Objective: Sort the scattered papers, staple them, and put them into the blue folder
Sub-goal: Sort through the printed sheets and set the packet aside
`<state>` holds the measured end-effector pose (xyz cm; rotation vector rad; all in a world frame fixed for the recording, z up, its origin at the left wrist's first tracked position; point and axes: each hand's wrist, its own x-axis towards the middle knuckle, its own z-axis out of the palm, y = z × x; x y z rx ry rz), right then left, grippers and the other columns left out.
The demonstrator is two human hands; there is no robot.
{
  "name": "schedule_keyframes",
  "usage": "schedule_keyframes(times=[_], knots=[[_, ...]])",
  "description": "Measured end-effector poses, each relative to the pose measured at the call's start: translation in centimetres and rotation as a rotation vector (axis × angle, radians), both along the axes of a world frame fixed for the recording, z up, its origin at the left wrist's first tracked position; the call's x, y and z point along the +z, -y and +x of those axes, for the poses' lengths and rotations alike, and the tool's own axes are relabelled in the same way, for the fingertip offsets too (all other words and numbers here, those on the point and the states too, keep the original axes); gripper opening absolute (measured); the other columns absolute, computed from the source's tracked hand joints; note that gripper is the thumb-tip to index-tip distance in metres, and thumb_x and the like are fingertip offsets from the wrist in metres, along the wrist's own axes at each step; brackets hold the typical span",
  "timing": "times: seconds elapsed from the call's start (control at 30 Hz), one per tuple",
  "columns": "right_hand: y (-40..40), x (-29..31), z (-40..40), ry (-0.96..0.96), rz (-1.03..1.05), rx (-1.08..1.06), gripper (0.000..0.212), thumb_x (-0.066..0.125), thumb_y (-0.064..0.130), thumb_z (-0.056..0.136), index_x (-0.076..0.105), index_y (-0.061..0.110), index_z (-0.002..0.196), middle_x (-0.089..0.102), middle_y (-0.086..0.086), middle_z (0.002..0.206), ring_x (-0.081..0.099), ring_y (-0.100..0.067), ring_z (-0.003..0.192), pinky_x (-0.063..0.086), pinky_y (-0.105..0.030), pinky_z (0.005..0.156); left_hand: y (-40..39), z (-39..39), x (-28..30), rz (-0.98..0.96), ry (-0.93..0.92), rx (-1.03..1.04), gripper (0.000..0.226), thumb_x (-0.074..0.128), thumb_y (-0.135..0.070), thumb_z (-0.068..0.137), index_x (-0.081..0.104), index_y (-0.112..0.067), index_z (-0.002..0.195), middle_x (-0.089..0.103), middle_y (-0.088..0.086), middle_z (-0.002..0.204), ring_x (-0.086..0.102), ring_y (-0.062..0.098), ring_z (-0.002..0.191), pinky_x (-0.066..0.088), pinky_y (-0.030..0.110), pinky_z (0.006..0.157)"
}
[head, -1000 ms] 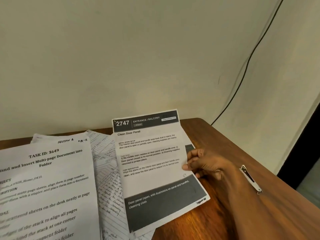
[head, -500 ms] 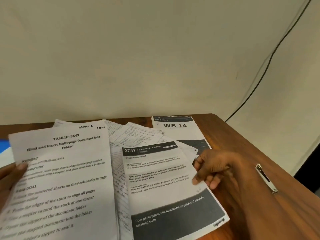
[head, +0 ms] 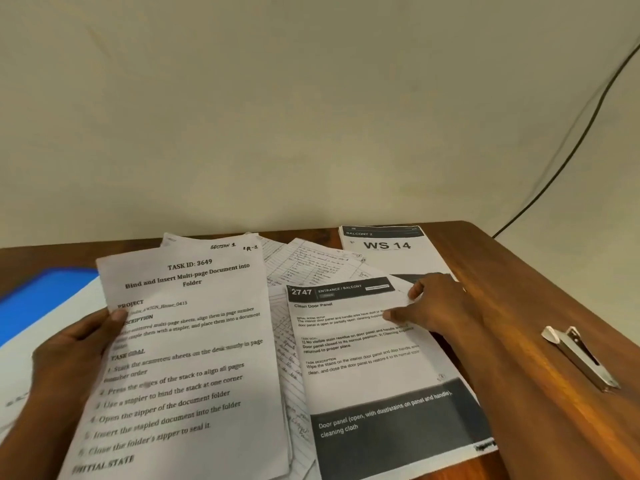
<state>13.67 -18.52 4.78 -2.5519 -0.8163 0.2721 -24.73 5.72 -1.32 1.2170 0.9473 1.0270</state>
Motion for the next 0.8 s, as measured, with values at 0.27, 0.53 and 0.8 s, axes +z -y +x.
schedule_keyframes(times=[0.27,0.53,0.8], knots=[[-0.5,-1.0,1.2,-0.356,0.303,0.063,0.03,0.092,0.02,0.077,0.079,0.011,0.102,0.08,-0.004,0.094,0.077,-0.024,0.089,0.061,-0.046,0.092,1.4,-1.1,2.5,0.02,-0.056,0.185,0.018,0.082,-0.035,0.088,0.082,-0.026,0.104,0.082,0.007,0.099,0.077,0.039,0.094,0.058,0.058,0.097],[0.4,0.5,0.7,-0.697,0.74,0.13,0.028,0.081,0.004,0.083,0.076,0.001,0.111,0.079,-0.016,0.104,0.077,-0.035,0.098,0.062,-0.045,0.089,0.4,-2.1,1.4,-0.077,-0.046,0.129,0.067,0.09,-0.064,0.06,0.078,-0.034,0.118,0.081,0.008,0.109,0.077,0.042,0.098,0.056,0.066,0.095],[0.5,1.3,0.2,-0.747,0.711,0.141,0.032,0.083,0.006,0.081,0.075,0.002,0.112,0.08,-0.014,0.102,0.079,-0.029,0.093,0.065,-0.033,0.073,-1.1,-3.1,-0.3,-0.091,-0.02,0.083,0.082,0.096,-0.064,0.054,0.076,-0.024,0.123,0.08,0.006,0.113,0.077,0.037,0.103,0.058,0.063,0.095]])
